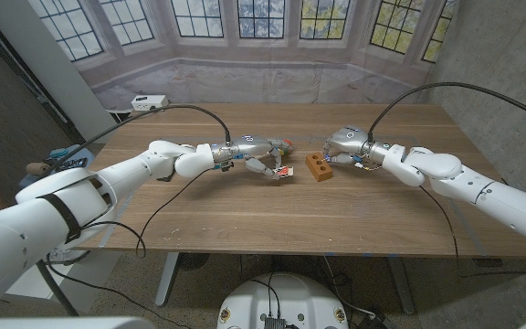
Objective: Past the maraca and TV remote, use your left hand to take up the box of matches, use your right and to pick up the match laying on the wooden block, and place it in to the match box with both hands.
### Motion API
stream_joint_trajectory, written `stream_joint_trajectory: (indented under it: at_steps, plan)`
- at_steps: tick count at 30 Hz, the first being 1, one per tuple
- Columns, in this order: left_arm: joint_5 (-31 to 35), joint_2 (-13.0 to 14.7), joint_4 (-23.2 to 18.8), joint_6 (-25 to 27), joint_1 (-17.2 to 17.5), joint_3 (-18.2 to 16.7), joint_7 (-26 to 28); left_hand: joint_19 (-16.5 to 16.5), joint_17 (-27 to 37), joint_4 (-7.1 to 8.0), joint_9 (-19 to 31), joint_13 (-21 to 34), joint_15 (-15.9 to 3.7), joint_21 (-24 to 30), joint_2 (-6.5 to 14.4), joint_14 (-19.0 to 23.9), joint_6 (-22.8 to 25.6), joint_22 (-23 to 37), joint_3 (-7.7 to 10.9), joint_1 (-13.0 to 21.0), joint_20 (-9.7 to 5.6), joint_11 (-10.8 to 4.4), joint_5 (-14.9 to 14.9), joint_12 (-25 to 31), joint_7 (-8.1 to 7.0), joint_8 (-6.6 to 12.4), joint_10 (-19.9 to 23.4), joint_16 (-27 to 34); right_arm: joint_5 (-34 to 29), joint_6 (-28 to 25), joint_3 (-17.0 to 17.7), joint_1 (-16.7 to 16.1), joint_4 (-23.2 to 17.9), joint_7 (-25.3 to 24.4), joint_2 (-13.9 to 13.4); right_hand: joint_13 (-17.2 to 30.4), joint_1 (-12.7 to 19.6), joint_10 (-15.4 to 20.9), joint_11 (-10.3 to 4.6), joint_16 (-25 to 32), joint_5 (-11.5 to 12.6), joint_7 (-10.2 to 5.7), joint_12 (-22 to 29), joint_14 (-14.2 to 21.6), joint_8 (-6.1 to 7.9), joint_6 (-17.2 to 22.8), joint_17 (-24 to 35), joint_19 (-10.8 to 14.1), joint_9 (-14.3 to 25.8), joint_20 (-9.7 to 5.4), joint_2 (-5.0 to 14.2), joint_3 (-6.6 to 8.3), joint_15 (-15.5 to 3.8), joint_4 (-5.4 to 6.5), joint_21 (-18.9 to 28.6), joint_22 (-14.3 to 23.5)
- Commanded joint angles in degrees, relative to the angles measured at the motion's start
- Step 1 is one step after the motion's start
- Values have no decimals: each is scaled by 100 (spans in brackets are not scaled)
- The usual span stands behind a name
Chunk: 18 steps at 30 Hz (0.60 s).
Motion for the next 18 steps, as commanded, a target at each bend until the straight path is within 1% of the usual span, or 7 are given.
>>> stream_joint_trajectory:
  at_steps: [1, 6, 18]
  plan:
    - [-9, 15, -39, 11, 4, 4, -7, 28, 21, -10, 12, 17, -13, 0, 183, 45, -3, 34, -23, 160, -26, -10, 53, -13, -57, 18, 40, 2, 14, -1, -8, -1, -20, -30, -23, 31, 91, 96, -6, 38, 24, 6, 43, 84, 39, 114, 12, 61, 13, -334, 7, 25, -901, -9, 38, 32]
    - [-16, 25, -77, 16, 18, -7, -38, 31, 20, -12, 7, 17, -12, 1, 181, 46, 14, 34, -26, 163, -27, -11, 54, -13, -58, 26, 40, 1, 41, -30, 20, -34, -69, -5, -46, 32, 103, 114, 7, 34, 21, -2, 45, 97, 40, 124, 8, 73, 16, -339, 4, 21, -896, -7, 43, 33]
    - [-16, 34, -142, 34, 49, -38, -64, 28, 21, -13, 2, 17, -11, 1, 188, 43, -11, 34, -30, 169, -26, -9, 56, -17, -48, 23, 30, 0, 87, -118, 94, -119, -198, 79, -92, 36, 101, 66, 7, 30, 13, -6, 13, 136, -5, 30, 1, 79, 21, -339, -3, -1, -879, 14, 45, 34]
